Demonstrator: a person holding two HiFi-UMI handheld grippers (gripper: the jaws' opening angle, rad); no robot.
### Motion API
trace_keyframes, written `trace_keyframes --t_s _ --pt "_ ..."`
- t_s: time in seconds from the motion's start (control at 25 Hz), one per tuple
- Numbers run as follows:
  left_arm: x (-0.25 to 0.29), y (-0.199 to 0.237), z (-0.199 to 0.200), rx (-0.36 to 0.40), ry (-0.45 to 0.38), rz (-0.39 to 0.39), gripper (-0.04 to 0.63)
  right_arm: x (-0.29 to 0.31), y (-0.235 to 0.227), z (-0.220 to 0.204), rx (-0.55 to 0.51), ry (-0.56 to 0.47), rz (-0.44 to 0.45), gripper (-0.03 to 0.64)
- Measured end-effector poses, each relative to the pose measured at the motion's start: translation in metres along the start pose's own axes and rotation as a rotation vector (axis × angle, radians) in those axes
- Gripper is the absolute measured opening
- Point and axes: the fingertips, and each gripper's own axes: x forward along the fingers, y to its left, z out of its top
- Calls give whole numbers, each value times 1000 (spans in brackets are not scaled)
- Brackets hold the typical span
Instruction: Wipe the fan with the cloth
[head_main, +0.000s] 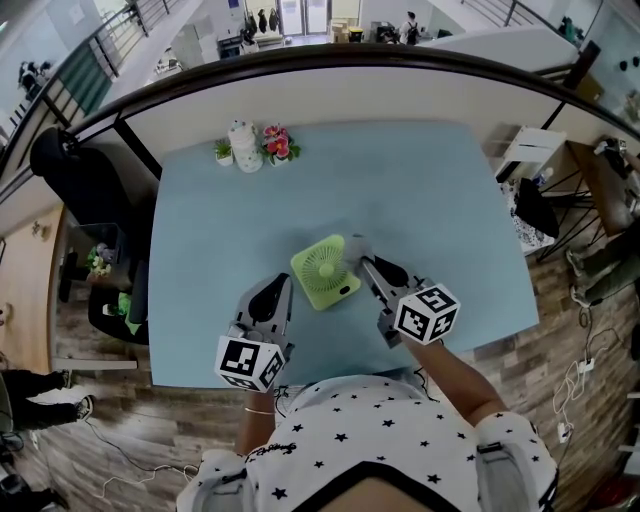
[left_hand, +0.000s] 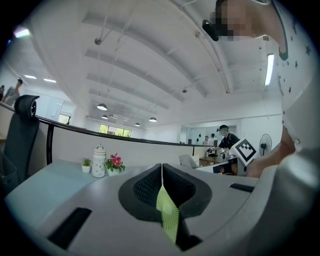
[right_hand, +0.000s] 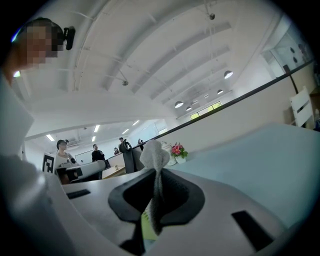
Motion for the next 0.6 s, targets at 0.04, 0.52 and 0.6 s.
trace_keyframes --t_s 0.04,0.52,0.6 --pt "-1 1 0 -1 1 1 32 1 1 -1 1 2 2 26" --pt "-7 8 -6 -7 9 12 32 6 4 -4 47 -3 5 26" --pt "-9 10 -7 -9 11 15 32 7 5 -4 55 -5 5 26"
